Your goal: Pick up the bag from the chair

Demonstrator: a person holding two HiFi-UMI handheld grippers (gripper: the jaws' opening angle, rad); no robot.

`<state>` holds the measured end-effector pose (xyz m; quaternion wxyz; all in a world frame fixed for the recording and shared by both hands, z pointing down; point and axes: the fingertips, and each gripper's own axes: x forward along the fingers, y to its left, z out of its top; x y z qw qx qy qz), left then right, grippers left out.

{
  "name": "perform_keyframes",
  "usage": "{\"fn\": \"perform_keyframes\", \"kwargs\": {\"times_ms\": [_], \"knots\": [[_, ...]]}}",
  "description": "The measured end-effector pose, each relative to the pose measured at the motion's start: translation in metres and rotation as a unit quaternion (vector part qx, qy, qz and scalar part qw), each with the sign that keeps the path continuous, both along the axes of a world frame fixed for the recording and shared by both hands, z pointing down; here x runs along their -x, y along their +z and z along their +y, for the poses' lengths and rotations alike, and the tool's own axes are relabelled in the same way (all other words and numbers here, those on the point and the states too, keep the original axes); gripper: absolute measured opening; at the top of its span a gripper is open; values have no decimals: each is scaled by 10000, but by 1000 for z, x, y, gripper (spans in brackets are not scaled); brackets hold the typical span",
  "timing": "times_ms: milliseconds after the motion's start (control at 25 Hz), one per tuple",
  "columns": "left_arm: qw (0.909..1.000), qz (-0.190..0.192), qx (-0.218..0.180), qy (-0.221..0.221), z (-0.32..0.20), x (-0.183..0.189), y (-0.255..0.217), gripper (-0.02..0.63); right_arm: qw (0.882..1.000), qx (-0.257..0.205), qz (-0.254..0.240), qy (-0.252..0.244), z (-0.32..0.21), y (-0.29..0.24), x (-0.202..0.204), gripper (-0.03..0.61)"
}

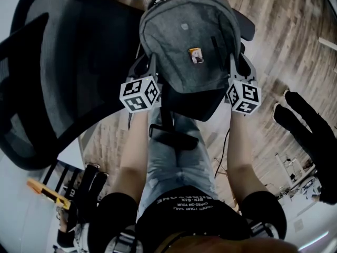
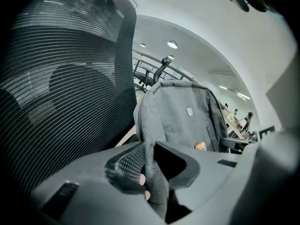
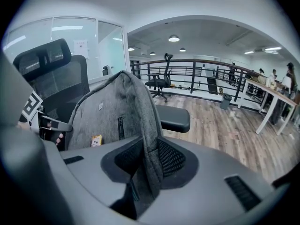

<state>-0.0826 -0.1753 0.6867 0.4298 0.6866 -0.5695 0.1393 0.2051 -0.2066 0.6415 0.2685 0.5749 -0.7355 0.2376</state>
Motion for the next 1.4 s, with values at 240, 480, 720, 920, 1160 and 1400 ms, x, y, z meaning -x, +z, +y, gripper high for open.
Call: {"fn": "perform_keyframes", "kwargs": {"times_ms": [240, 480, 720, 920, 1160, 1400], "knots": [[10000, 5, -58, 44, 6, 1, -9, 83, 10000, -4, 8, 24, 11, -5, 1, 103], [9998, -16, -133, 113, 10, 4, -20, 80, 10000, 8, -26, 51, 24, -12, 4, 103], [9993, -65, -300, 194, 11, 4, -34, 77, 9999, -53, -58, 133, 35, -25, 4, 101], [9986, -84, -453, 240, 16, 1, -48, 75, 9997, -85, -83, 219, 47, -32, 2, 100], [9980, -51, -573, 269, 24, 0, -65, 74, 9996, -165, -37, 215, 57, -45, 2, 100], [9971, -37, -707, 269, 38, 0, -86, 74, 9995, -217, -88, 214, 72, -63, 2, 98]]}}
